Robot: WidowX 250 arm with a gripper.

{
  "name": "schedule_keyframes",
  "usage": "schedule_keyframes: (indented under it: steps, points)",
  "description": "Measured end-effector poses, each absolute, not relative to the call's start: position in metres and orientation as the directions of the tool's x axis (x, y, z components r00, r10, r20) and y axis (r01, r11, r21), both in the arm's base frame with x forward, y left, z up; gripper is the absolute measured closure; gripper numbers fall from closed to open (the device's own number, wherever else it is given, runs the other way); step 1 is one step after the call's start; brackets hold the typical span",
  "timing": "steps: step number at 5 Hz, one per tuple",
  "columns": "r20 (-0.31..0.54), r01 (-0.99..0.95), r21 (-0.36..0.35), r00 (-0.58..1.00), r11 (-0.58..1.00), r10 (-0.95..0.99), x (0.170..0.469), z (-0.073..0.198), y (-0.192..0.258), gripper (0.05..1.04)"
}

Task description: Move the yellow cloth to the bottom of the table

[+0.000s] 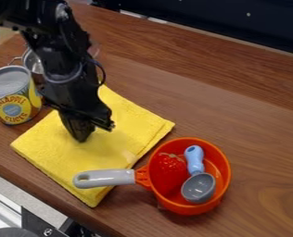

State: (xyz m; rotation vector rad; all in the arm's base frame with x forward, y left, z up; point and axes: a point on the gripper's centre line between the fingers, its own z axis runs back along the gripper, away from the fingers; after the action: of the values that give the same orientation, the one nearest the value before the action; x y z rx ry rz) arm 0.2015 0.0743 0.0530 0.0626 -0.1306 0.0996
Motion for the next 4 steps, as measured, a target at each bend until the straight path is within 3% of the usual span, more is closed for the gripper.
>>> schedule_keyframes:
  steps: [1, 2, 4]
  points:
    - [0.177, -0.086, 0.083, 0.982, 0.993, 0.070, 0.213, 0.059, 0.075, 0.875]
    - [0.198, -0.098, 0.055, 0.976, 0.994, 0.085, 0.221, 0.070, 0.074, 0.643]
    - [0.223, -0.104, -0.045, 0.968, 0.994, 0.111, 0.229, 0.128, 0.070, 0.112]
